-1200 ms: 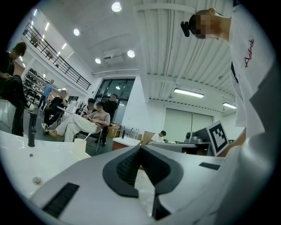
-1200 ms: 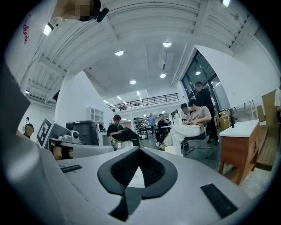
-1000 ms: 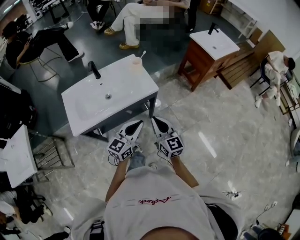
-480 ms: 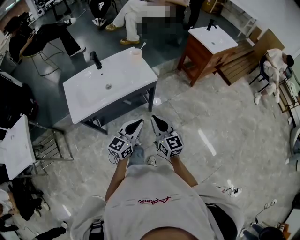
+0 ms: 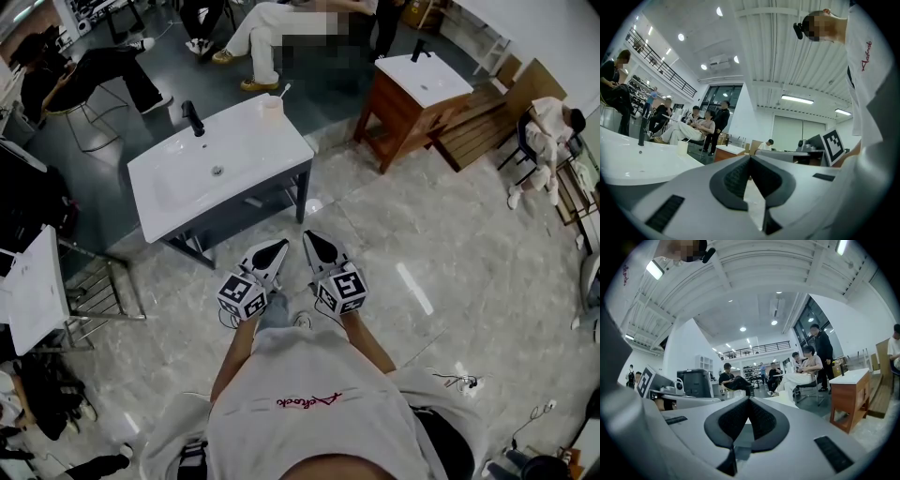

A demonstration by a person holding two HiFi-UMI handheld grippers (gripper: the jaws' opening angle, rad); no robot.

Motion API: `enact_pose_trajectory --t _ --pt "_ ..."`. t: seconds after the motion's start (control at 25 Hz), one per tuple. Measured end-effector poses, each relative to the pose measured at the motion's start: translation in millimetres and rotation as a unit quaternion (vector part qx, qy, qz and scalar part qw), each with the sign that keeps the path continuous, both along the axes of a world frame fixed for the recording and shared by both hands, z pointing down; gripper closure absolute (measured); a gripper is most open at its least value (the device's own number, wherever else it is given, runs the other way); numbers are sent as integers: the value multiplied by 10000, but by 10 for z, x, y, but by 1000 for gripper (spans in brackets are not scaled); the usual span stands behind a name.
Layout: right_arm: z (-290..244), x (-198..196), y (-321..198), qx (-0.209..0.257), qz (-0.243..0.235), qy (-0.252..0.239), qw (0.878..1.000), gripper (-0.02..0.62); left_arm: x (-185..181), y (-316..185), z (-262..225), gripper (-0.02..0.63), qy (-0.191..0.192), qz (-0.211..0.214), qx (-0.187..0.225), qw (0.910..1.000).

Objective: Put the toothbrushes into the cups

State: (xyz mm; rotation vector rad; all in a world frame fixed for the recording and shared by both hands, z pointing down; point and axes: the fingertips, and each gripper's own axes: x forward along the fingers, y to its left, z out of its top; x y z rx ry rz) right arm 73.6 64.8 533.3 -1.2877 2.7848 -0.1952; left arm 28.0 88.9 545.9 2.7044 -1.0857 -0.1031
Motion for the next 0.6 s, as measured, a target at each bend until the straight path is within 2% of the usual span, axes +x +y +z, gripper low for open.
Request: enact_pose_trajectory --t 0.6 --pt "0 99 16 76 -10 129 9999 601 145 0 7 594 26 107 32 9999"
